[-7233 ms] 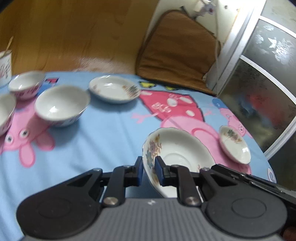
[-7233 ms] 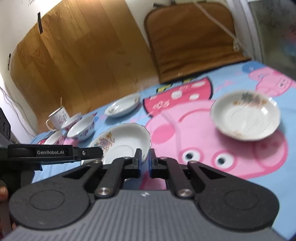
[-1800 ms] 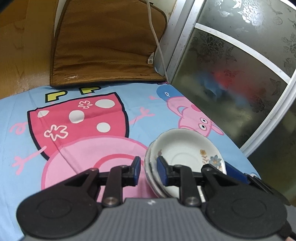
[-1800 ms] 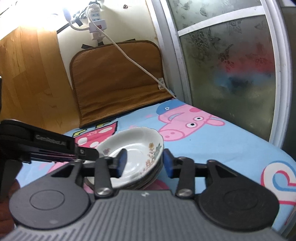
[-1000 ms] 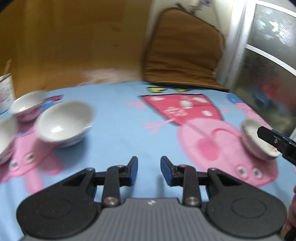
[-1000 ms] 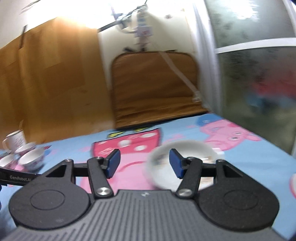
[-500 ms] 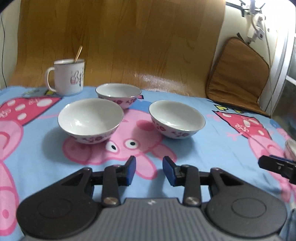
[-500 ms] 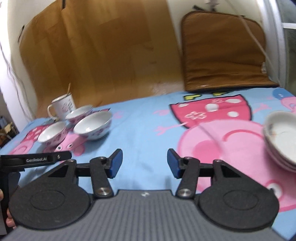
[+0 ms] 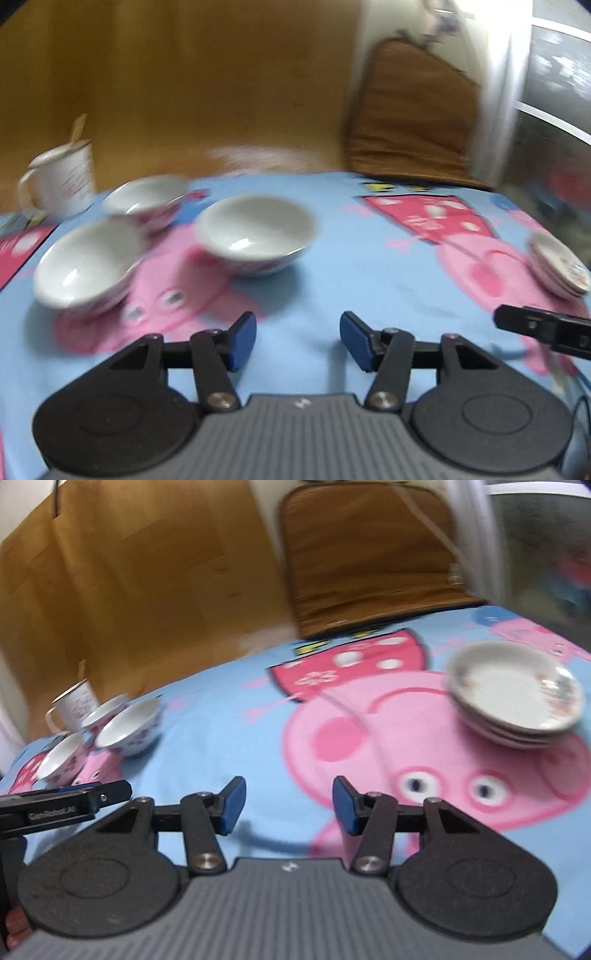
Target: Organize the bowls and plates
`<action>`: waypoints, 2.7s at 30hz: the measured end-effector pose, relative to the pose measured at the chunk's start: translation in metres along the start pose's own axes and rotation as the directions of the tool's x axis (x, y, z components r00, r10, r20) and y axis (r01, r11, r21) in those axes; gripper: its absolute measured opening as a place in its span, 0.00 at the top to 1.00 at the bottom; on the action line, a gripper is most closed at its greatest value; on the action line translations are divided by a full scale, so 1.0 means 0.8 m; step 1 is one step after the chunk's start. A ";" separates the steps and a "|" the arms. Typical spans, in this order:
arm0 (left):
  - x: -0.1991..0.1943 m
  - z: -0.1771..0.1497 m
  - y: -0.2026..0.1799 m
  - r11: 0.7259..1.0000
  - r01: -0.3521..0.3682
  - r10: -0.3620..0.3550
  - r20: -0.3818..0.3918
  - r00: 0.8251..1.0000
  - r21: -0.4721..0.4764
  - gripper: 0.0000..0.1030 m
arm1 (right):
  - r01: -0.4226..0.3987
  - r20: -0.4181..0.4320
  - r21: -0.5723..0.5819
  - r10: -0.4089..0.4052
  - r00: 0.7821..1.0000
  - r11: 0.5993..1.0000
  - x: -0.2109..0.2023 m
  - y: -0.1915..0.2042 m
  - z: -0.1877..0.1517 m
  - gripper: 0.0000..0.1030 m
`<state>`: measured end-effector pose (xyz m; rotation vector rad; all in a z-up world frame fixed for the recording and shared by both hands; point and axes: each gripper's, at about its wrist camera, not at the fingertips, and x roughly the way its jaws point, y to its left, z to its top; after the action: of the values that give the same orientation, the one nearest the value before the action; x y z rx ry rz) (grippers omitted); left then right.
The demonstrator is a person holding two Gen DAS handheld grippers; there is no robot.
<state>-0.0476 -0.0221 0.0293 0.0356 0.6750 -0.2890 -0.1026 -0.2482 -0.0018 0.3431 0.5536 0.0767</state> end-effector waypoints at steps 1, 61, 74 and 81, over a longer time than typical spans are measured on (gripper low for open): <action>0.001 0.005 -0.011 0.999 0.009 -0.010 0.009 1.000 0.035 0.50 | 0.022 0.013 0.015 -0.022 1.000 1.000 -0.006 -0.004 0.000 0.47; 0.036 0.003 -0.024 0.992 0.121 -0.120 -0.023 0.992 0.022 0.17 | 0.239 -0.108 -0.023 -0.241 0.965 0.971 0.000 0.032 -0.005 0.35; 0.035 0.004 -0.022 0.992 0.121 -0.121 -0.024 0.992 0.019 0.13 | 0.239 -0.104 -0.007 -0.238 0.966 0.971 -0.004 0.032 -0.006 0.34; 0.031 0.004 -0.019 0.993 0.119 -0.119 -0.012 0.993 0.017 0.07 | 0.236 -0.099 0.004 -0.234 0.967 0.972 -0.008 0.035 -0.007 0.34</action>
<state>-0.0316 -0.0429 0.0174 0.0138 0.6868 -0.4094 -0.1108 -0.2210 0.0064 0.2878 0.6889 -0.1408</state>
